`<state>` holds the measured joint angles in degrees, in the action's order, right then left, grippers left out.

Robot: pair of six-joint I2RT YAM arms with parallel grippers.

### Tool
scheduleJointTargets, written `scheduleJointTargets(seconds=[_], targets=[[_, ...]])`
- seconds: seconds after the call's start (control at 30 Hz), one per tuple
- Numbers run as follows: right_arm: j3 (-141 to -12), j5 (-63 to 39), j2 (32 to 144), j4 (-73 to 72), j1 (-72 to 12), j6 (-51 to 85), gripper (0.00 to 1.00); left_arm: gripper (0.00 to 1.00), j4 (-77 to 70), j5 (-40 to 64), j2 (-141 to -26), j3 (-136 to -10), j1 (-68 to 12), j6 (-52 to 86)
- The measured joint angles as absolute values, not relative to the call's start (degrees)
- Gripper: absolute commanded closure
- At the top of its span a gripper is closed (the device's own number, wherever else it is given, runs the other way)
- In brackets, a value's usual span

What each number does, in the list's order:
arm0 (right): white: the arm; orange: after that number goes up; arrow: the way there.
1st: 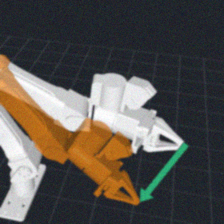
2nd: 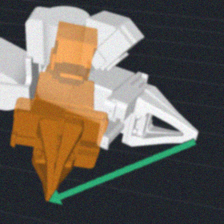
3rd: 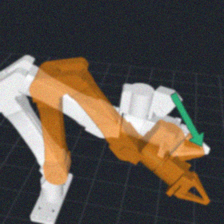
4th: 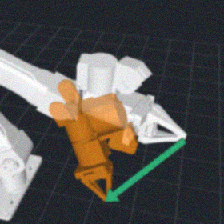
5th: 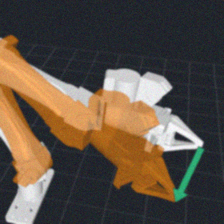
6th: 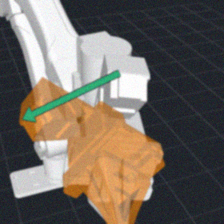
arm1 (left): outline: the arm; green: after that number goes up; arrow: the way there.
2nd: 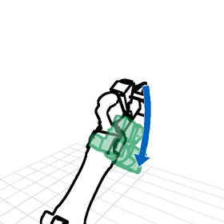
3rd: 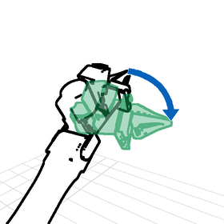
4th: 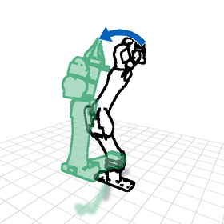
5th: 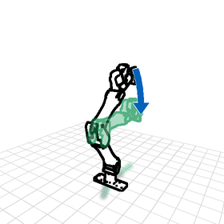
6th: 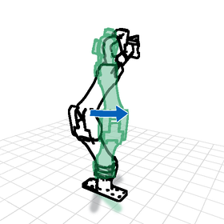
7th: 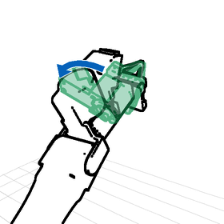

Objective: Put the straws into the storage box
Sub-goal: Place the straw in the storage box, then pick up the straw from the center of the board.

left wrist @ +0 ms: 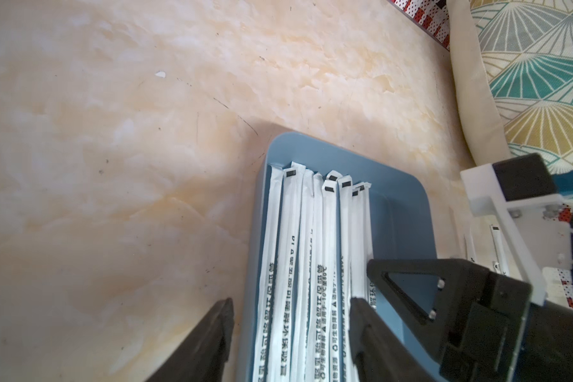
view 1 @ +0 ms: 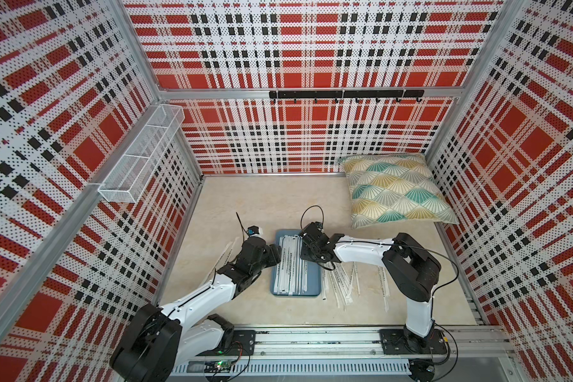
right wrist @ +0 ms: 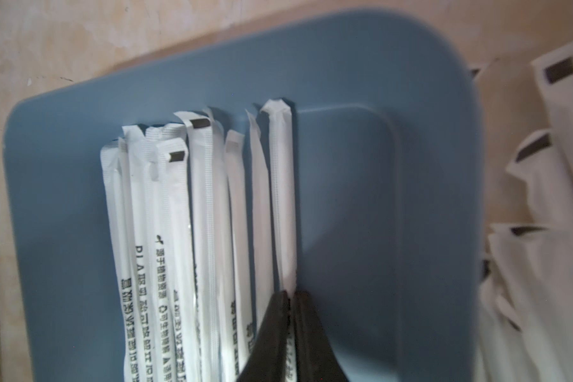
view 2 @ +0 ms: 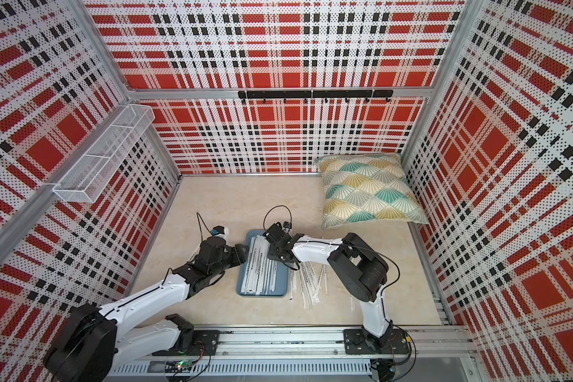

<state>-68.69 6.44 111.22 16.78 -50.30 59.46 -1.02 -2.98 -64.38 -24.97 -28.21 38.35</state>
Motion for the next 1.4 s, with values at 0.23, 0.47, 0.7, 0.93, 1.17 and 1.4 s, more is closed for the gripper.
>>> scheduleJointTargets(seconds=[0.23,0.47,0.7,0.93,1.17,1.4], targets=[[-69.73,6.9,110.85,19.35,-50.78,59.11,0.69,0.39,-0.78,-3.01,-63.35,-25.02,-28.21,38.44],[-65.63,7.79,95.94,27.49,-48.75,55.66,0.65,0.37,4.08,-7.66,-62.7,-31.07,-32.73,35.92],[-55.86,13.37,85.34,37.82,-36.38,49.01,0.6,0.36,3.99,-11.29,-71.16,-39.27,-45.21,34.0],[-55.7,15.29,89.65,39.66,-33.87,43.16,0.64,0.36,2.04,-10.57,-79.9,-39.92,-49.56,34.5],[-56.97,14.63,96.57,36.01,-32.42,39.92,0.76,0.36,0.71,-10.57,-79.75,-39.44,-48.86,34.74],[-56.95,13.89,97.32,34.17,-32.42,39.33,0.82,0.36,0.32,-10.5,-76.93,-36.88,-46.3,35.64]])
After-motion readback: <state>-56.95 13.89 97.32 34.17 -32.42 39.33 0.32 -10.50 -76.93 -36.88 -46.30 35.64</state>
